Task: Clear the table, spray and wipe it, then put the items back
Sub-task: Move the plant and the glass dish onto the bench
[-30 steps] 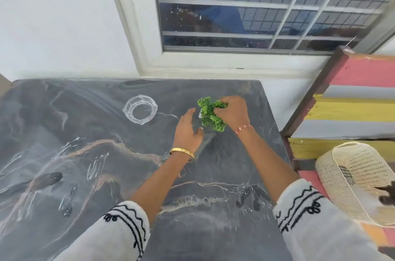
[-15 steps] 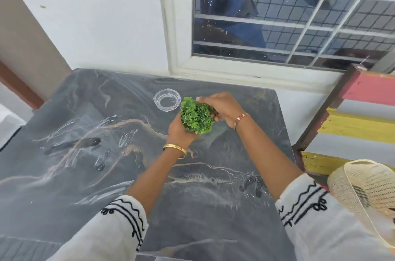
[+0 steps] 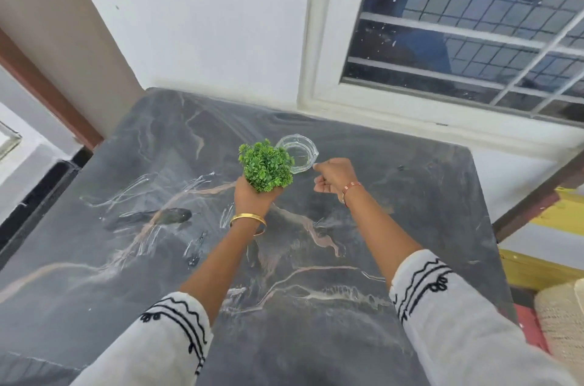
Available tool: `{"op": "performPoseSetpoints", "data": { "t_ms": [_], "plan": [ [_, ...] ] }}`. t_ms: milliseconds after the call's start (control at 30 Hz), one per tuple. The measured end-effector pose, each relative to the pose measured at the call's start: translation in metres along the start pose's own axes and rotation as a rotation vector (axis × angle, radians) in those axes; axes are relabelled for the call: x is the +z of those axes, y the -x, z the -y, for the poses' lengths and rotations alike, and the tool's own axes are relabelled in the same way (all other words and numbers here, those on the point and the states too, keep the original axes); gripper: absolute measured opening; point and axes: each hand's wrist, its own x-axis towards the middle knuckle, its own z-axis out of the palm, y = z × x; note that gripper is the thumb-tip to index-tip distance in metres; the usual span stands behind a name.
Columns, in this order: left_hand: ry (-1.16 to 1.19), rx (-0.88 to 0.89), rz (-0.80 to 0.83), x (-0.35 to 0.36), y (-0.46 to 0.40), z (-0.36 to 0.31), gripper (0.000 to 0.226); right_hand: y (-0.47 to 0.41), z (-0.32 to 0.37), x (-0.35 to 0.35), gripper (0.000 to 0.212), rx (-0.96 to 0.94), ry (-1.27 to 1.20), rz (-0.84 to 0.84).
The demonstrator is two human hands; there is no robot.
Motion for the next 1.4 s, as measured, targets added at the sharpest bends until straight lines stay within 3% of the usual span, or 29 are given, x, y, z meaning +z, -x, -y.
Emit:
{"op": "performPoseSetpoints", "data": {
  "t_ms": [100,200,367,700,933,1000,1167,1400],
  "plan": [
    [-0.008,-0.029,0.047,-0.012,-0.021,0.013,0.029,-0.028,-0.002,0.026,0.006,-0.029,0.164,-0.080],
    [0.025,-0.006,0.033,-0.017,-0.032,0.017,0.041,-0.045,-0.003,0.039,0.023,-0.025,0.176,-0.182],
    [0.012,0.004,0.035,-0.019,-0.042,0.019,0.057,-0.064,-0.006,0.048,0.030,0.017,0.229,-0.230],
    [0.030,0.064,0.056,-0.012,-0.030,0.006,0.043,-0.041,-0.022,0.039,0.017,-0.009,0.159,-0.329],
    [0.076,0.062,0.088,0.028,0.020,-0.015,0.027,0.023,-0.066,-0.036,0.022,-0.002,-0.138,-0.432],
    [0.071,0.052,0.118,0.052,0.050,-0.022,0.031,0.053,-0.083,-0.074,0.025,-0.009,-0.196,-0.471],
    [0.056,0.092,0.229,0.111,0.145,-0.036,0.026,0.121,-0.125,-0.163,0.035,-0.016,-0.160,-0.565],
    [0.194,0.062,0.422,0.207,0.316,-0.046,0.020,0.227,-0.213,-0.299,0.021,-0.008,-0.142,-0.730]
  ]
}}
